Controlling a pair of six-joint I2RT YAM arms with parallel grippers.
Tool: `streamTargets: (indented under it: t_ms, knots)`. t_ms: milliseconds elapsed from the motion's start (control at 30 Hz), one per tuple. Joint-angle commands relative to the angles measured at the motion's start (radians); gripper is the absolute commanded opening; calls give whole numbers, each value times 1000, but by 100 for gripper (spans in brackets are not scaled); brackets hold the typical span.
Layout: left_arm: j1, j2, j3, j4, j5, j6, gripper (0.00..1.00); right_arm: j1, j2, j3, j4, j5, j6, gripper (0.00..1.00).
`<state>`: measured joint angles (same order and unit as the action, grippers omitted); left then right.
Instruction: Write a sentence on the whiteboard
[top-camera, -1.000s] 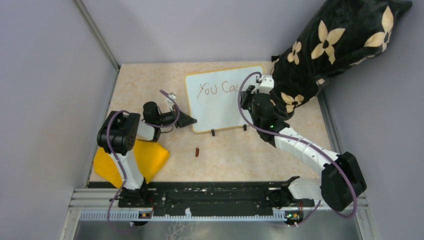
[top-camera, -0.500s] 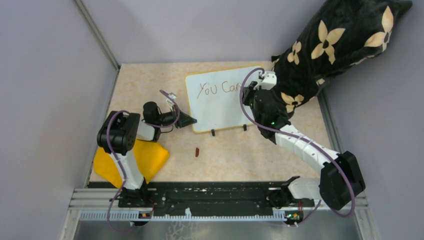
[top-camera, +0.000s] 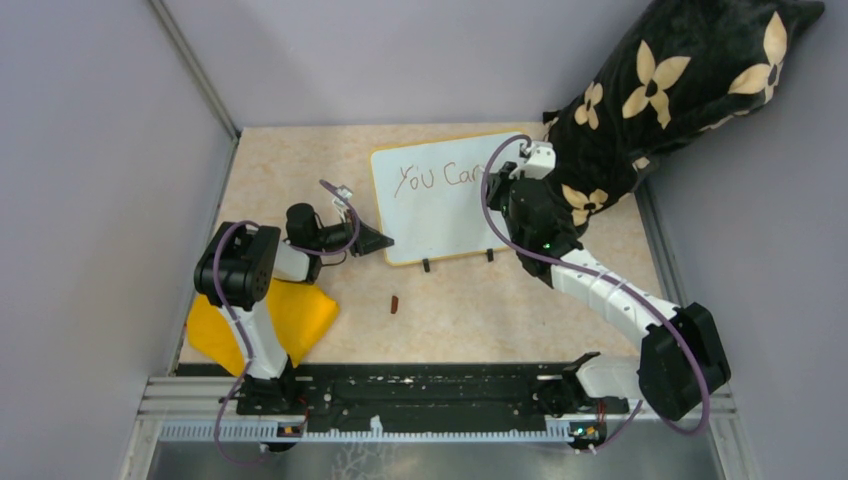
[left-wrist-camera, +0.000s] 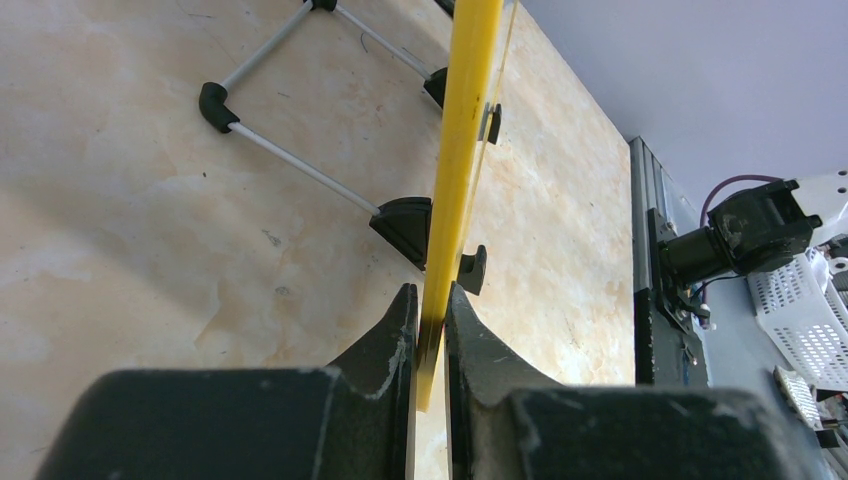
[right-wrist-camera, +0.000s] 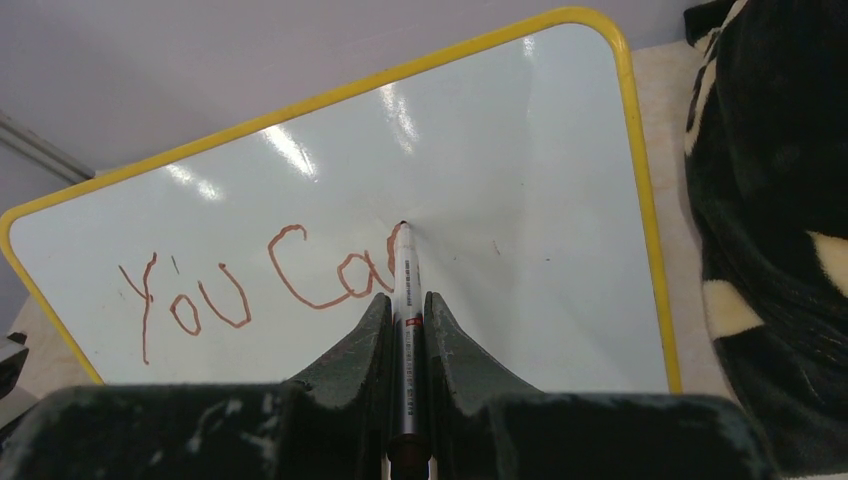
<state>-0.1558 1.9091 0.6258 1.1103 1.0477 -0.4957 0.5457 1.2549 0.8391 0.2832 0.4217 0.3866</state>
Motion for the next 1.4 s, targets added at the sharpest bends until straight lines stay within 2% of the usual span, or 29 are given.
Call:
streamTargets:
  t_ms: [0, 667, 1033, 1200, 1367]
  knots:
    - [-2, -14, -2, -41, -18, 21, 0, -18, -25, -9, 11, 33, 1, 0]
    - [-5, -9, -1, -43, -18, 20, 0, -18, -78, -104, 2, 18, 33, 0]
    - [-7, -9, -1, -47, -16, 25, 0, -10, -198, -39, -51, -38, 57, 0]
    - [-7, -12, 0, -49, -15, 28, 0, 72, -244, -18, -64, -23, 15, 0]
    - [-7, -13, 0, -52, -16, 31, 0, 254, -228, -17, -52, 88, -89, 0]
